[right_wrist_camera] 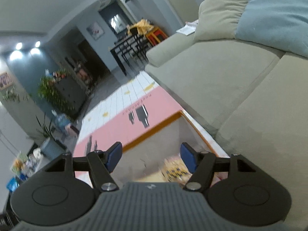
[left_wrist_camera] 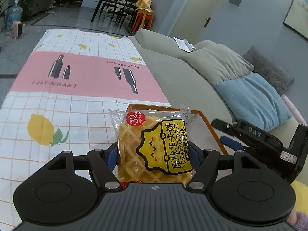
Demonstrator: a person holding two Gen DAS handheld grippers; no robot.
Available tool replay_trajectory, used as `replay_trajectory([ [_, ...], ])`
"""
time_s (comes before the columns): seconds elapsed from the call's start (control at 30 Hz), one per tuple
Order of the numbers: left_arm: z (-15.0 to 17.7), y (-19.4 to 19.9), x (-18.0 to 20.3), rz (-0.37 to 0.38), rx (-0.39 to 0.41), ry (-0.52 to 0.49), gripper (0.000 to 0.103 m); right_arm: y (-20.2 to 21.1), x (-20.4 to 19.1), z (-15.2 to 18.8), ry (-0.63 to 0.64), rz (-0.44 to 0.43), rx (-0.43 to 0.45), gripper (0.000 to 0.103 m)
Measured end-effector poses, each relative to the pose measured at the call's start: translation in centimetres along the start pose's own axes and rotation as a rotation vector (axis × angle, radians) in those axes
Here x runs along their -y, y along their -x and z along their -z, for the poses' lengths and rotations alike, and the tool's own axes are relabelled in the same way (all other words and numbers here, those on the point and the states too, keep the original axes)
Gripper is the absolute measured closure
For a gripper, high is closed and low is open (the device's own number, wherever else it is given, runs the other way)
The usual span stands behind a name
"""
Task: Organize snacks
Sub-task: 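Lower the waffle cake into the box and open the left gripper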
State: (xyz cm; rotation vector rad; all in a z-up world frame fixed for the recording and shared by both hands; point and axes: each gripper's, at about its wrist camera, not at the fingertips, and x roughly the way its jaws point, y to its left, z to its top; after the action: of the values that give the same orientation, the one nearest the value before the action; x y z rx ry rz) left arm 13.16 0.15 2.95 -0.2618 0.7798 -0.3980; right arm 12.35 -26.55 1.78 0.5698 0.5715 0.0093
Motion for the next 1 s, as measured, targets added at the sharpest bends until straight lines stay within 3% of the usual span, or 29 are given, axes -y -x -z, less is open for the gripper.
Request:
replay_trajectory([
  [0.17,-1.0,1.2,1.5,-0.05,0.015,-0.044,0.022,1.0,0.7,-0.7,0.058,0.003,-0.122,0.037],
  [0.3,-1.0,1.2,3.3,-0.039,-0.01,-0.063,0.022,1.8,1.0,-0.9,0.16,0.005,-0.184,0.037],
  [0.5,-0.1,-0.5,5.8,-0.045,-0.072,-0.051,0.022,4.3,2.8,-1.9,0.042,-0.06,-0.091,0.037],
  [0.7,1.4,-2.9,8.4,-0.042,-0.144,-0.051,0.022,5.7,2.6,-2.8,0.124,-0.085,-0.138,0.037],
  [1.0,4.6,-7.1,11.3,-0.065,-0.261,-0.055,0.022,8.6,3.3,-4.5,0.112,-0.132,-0.059,0.035],
])
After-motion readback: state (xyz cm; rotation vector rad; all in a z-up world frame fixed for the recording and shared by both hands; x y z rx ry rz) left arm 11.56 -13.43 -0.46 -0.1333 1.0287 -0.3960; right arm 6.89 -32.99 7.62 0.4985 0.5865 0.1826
